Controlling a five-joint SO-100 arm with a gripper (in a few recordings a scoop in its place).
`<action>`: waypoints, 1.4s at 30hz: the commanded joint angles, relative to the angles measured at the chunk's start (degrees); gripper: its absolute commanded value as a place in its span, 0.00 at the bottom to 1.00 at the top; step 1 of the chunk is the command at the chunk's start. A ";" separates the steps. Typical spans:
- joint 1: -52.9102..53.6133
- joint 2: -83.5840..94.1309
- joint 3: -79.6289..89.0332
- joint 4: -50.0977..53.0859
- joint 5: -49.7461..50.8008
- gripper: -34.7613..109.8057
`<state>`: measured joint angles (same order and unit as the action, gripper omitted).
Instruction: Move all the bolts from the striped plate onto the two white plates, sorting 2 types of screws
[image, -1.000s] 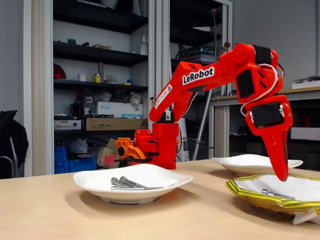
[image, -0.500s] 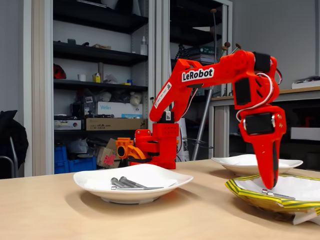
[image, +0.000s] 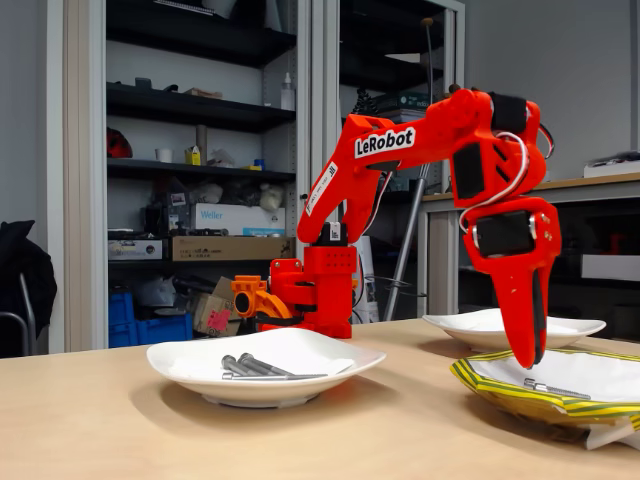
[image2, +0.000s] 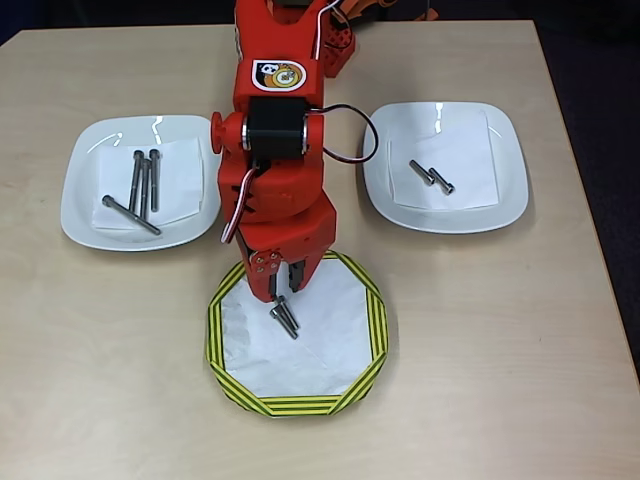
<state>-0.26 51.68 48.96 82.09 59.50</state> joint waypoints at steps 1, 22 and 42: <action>0.00 3.78 0.88 0.00 -0.35 0.30; 0.70 1.49 4.04 -2.81 0.35 0.29; 0.62 -1.76 2.29 -4.22 1.23 0.26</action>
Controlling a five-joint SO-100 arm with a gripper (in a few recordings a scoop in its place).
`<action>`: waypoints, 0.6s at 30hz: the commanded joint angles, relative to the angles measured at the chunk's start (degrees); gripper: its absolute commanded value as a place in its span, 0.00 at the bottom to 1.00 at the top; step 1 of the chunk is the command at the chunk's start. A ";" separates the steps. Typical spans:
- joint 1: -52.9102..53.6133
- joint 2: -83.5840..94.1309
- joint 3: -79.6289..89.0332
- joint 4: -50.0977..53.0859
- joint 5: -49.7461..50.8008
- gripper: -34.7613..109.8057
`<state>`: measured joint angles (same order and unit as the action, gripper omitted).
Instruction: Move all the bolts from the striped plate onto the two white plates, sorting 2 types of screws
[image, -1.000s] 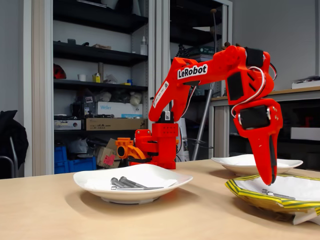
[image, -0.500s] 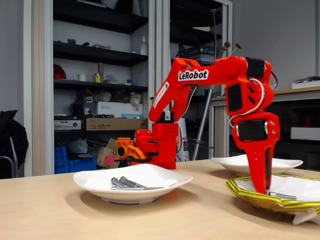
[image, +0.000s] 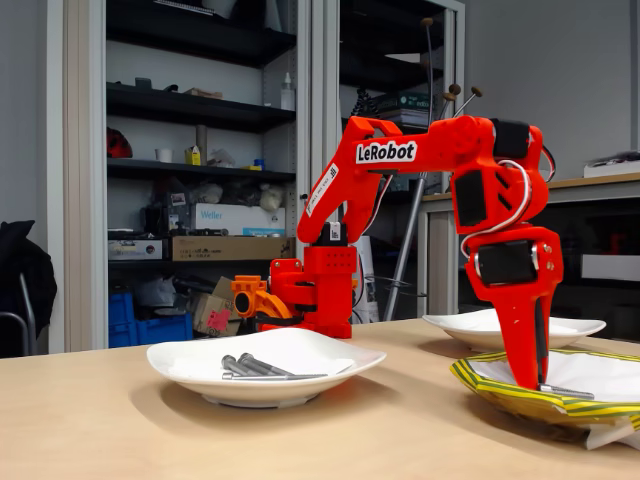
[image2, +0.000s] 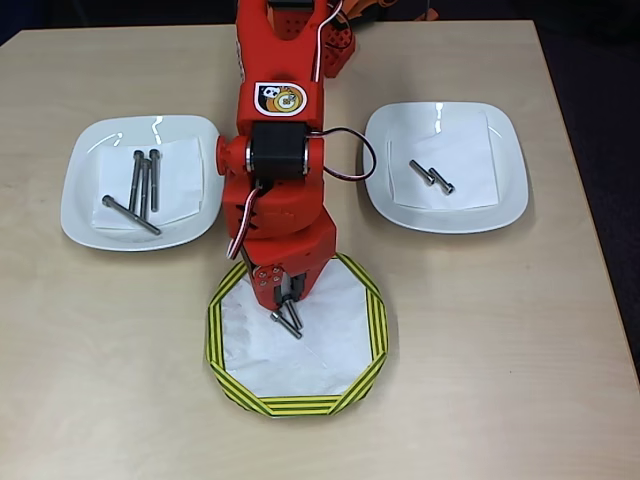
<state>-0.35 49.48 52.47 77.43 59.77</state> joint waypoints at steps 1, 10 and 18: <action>0.70 0.26 -1.41 0.44 0.97 0.25; 0.70 1.23 -5.01 3.16 -1.32 0.24; -3.08 14.24 -3.52 10.72 2.37 0.24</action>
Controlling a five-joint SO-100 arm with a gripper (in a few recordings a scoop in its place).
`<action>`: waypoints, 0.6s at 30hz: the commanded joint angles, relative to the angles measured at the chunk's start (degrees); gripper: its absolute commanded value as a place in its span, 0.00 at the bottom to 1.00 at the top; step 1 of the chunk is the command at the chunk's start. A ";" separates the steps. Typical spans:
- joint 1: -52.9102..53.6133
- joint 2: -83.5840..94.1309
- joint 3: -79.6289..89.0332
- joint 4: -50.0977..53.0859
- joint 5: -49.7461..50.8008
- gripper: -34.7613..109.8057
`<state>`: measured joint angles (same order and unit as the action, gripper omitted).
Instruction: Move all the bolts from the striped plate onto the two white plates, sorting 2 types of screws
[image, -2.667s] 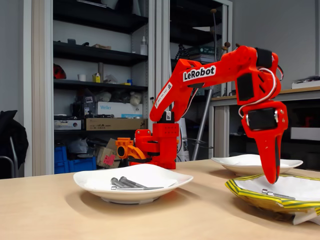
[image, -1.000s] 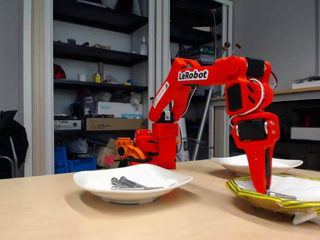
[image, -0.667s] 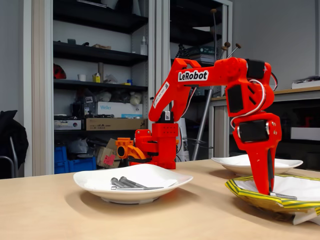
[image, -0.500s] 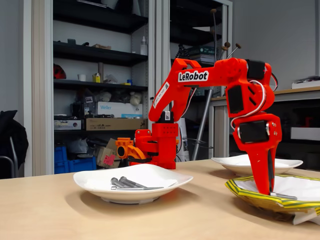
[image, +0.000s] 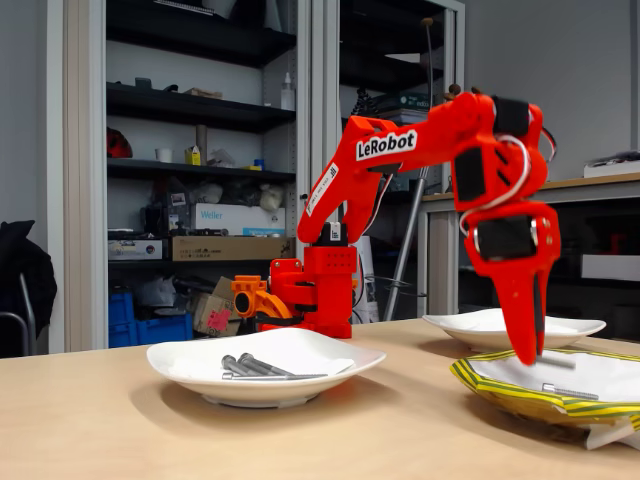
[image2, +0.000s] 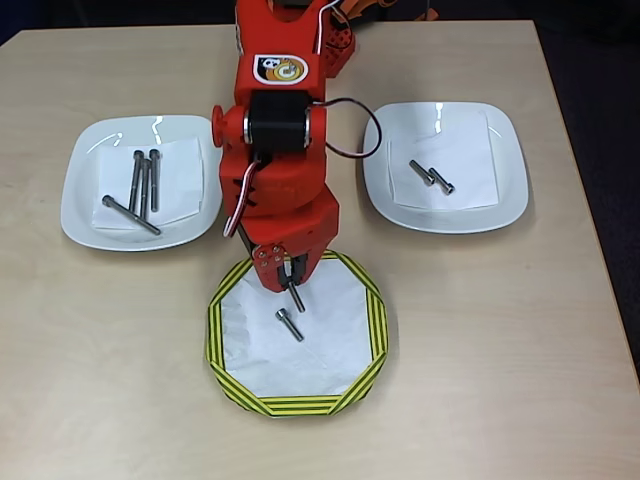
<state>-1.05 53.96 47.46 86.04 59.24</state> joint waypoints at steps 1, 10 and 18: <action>-3.60 13.01 4.48 1.93 4.57 0.24; -25.05 42.54 41.40 -9.49 34.54 0.24; -38.85 56.34 66.45 -23.03 52.56 0.24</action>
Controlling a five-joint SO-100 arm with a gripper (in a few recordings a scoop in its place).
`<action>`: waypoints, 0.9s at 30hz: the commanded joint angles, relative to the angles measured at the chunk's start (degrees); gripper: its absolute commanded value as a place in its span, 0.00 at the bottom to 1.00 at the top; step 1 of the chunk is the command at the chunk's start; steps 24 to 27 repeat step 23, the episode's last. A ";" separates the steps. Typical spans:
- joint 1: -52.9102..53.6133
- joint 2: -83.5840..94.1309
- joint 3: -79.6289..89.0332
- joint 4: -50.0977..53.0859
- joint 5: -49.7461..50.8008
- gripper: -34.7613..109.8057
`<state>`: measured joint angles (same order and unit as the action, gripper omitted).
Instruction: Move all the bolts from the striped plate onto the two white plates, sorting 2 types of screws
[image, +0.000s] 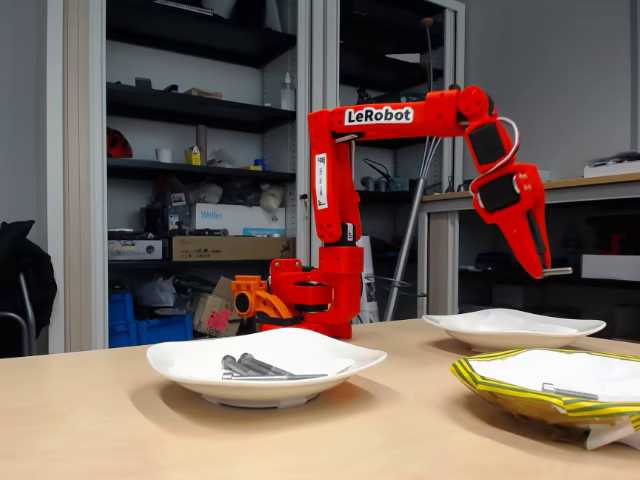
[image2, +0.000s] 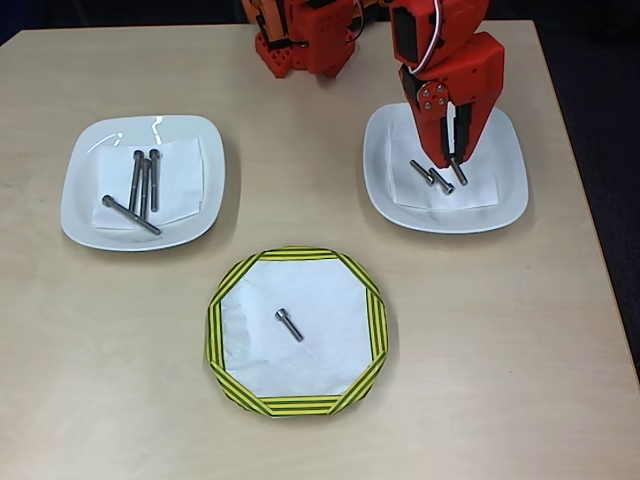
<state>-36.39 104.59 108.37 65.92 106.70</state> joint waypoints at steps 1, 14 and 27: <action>-4.39 6.59 7.38 -3.78 6.59 0.24; 0.44 8.09 11.95 -12.74 -2.11 0.36; 26.72 -23.82 -29.27 -14.15 -51.68 0.35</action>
